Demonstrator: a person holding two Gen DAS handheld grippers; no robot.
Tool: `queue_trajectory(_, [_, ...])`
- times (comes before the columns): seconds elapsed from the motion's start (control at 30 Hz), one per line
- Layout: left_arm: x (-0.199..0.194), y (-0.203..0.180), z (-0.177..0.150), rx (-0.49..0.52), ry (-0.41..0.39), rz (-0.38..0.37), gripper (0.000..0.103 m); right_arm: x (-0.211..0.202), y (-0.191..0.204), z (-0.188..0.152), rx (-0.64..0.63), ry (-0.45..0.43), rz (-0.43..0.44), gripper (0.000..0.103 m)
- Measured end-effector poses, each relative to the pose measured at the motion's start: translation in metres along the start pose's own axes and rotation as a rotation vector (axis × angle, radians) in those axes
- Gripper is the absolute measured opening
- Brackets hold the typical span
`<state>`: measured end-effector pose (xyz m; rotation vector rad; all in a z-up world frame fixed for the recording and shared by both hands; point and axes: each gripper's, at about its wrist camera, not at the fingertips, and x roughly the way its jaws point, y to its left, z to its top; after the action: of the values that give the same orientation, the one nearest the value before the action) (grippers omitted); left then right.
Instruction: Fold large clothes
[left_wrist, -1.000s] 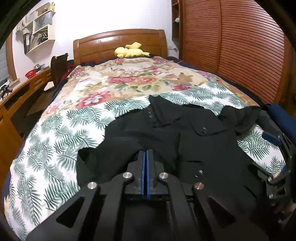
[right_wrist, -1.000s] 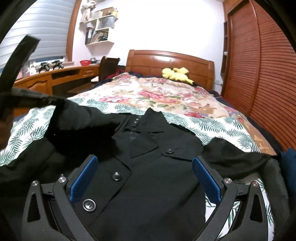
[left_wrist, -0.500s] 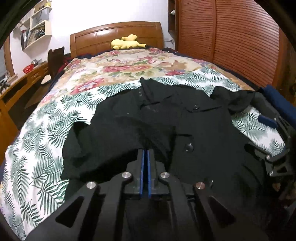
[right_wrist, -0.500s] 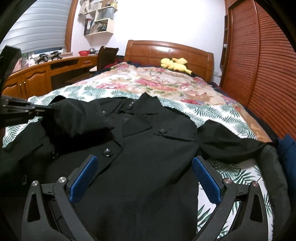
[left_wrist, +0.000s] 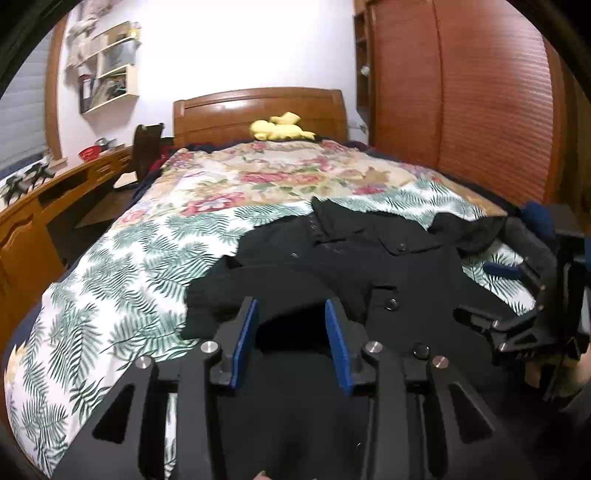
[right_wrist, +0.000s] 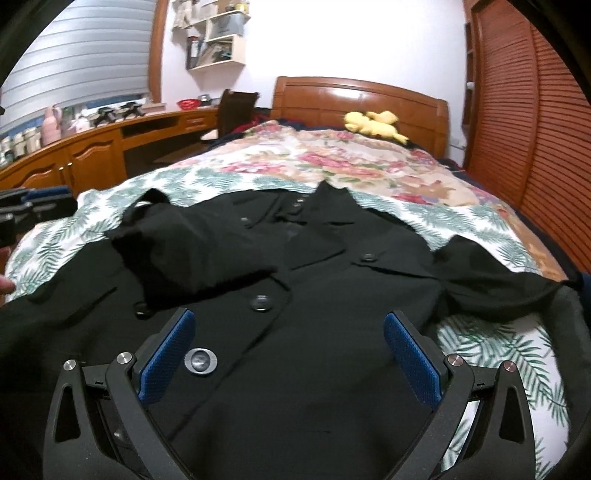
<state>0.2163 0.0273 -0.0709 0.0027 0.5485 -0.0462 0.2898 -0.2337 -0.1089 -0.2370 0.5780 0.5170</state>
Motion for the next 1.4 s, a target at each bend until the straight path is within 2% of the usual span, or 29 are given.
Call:
queue_trajectory(0.13, [-0.014, 0.019, -0.006, -0.015, -0.017, 0.029, 0.038, 0.007, 0.020, 0.007, -0.005, 0.011, 0.074, 0.102])
queue_trajectory(0.43, [-0.039, 0.055, -0.012, -0.066, -0.035, 0.030, 0.038, 0.038, 0.088, 0.039, -0.100, 0.078, 0.173, 0.087])
queue_trajectory(0.6, [-0.055, 0.077, -0.013, -0.112, -0.061, 0.048, 0.038, 0.060, 0.121, 0.064, -0.214, 0.131, 0.146, 0.077])
queue_trajectory(0.73, [-0.063, 0.093, -0.014, -0.153, -0.075, 0.062, 0.038, 0.087, 0.131, 0.073, -0.261, 0.197, 0.120, 0.071])
queue_trajectory(0.77, [-0.064, 0.096, -0.015, -0.159, -0.075, 0.064, 0.039, 0.096, 0.133, 0.073, -0.274, 0.219, 0.102, 0.063])
queue_trajectory(0.8, [-0.066, 0.100, -0.016, -0.162, -0.078, 0.069, 0.039, 0.103, 0.133, 0.073, -0.288, 0.237, 0.087, 0.047])
queue_trajectory(0.83, [-0.067, 0.101, -0.016, -0.163, -0.076, 0.074, 0.038, 0.111, 0.134, 0.071, -0.311, 0.258, 0.064, 0.037])
queue_trajectory(0.87, [-0.066, 0.102, -0.016, -0.165, -0.073, 0.078, 0.038, 0.115, 0.134, 0.070, -0.330, 0.268, 0.040, 0.019])
queue_trajectory(0.9, [-0.066, 0.103, -0.017, -0.166, -0.070, 0.079, 0.038, 0.116, 0.132, 0.070, -0.341, 0.269, 0.030, 0.011])
queue_trajectory(1.07, [-0.066, 0.102, -0.020, -0.158, -0.064, 0.069, 0.038, 0.088, 0.100, 0.077, -0.244, 0.163, 0.026, 0.006])
queue_trajectory(1.2, [-0.064, 0.093, -0.020, -0.148, -0.057, 0.049, 0.038, 0.060, 0.075, 0.068, -0.179, 0.091, -0.018, 0.005])
queue_trajectory(1.3, [-0.064, 0.084, -0.020, -0.129, -0.058, 0.026, 0.038, 0.044, 0.058, 0.048, -0.141, 0.087, -0.054, 0.005])
queue_trajectory(1.4, [-0.062, 0.072, -0.018, -0.103, -0.057, 0.017, 0.038, 0.038, 0.046, 0.027, -0.124, 0.133, -0.052, 0.005])
